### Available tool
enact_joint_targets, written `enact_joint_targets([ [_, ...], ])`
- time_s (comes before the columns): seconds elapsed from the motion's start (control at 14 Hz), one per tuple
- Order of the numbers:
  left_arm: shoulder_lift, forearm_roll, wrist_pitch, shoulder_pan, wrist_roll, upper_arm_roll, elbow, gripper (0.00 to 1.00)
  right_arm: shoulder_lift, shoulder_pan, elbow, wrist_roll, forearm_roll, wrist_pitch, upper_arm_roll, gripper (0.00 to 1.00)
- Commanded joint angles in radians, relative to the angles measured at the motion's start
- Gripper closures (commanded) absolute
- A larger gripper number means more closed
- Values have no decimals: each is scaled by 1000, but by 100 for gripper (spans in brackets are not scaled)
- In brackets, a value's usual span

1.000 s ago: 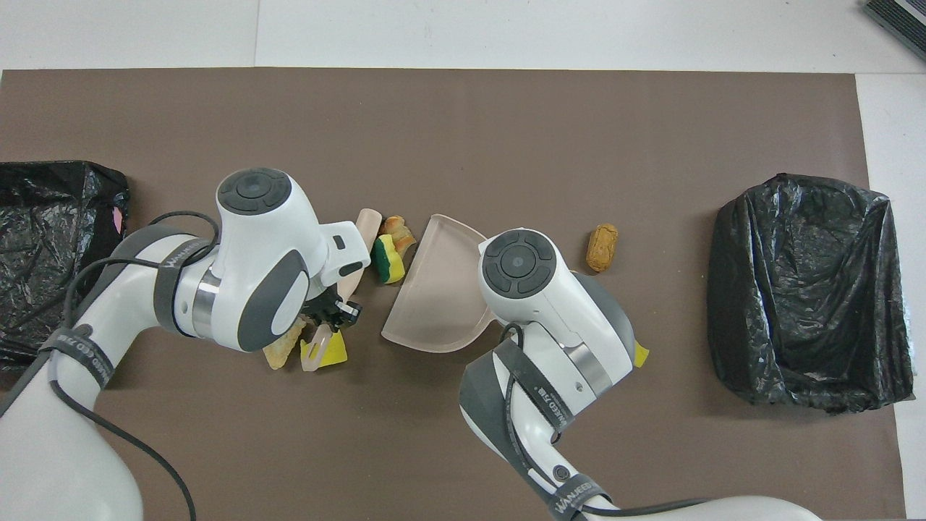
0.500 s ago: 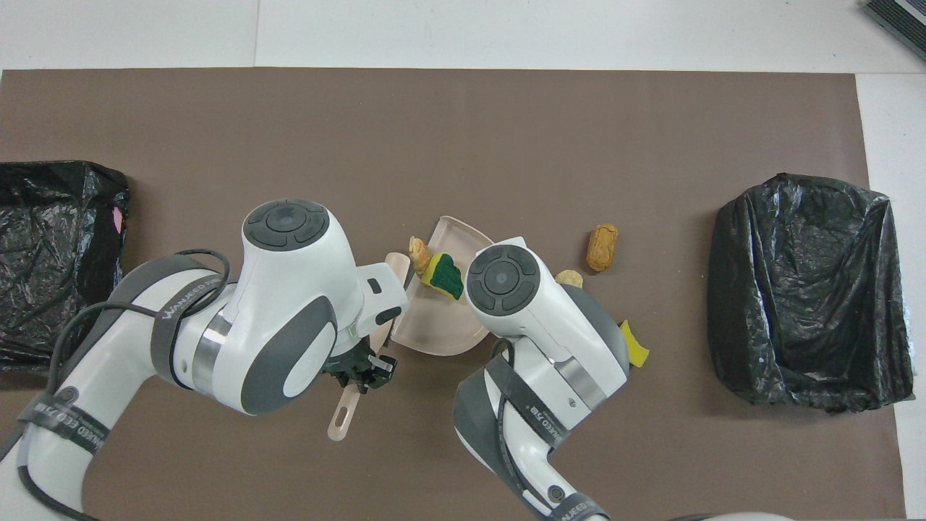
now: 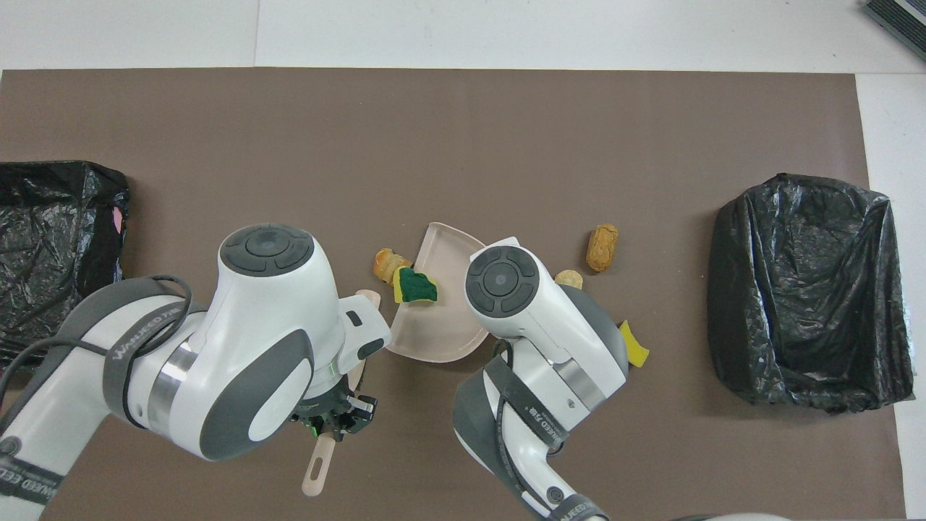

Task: Sweep and dump trash in bin
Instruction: 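Sweep the scraps toward the dustpan with the brush in the left gripper, then draw the brush back from the dustpan with the left gripper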

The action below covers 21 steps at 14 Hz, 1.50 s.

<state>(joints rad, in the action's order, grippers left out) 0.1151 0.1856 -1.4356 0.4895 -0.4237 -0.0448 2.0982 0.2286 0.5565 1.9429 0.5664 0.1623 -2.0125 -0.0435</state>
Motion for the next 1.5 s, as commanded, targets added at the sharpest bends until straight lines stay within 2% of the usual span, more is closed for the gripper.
enact_joint_targets([
  [0.0,103,-28,-66,-72,-121,8,150,100,-58,-26,131,181,23,-156,-3,100],
  [0.36,195,-55,-221,-248,-248,6,318,100,-58,-30,131,237,23,-152,-3,100],
  [0.71,186,-54,-364,-243,-265,3,399,100,-61,-29,129,176,22,-103,-3,100],
  [0.93,115,-28,-410,-160,-234,2,387,100,-67,-23,125,106,22,-69,-3,100],
  [1.14,51,115,-480,-97,-214,2,364,100,-67,-23,125,102,22,-68,-3,100],
  [1.43,-95,258,-583,-17,-202,2,206,100,-67,-23,125,101,22,-68,-3,100],
])
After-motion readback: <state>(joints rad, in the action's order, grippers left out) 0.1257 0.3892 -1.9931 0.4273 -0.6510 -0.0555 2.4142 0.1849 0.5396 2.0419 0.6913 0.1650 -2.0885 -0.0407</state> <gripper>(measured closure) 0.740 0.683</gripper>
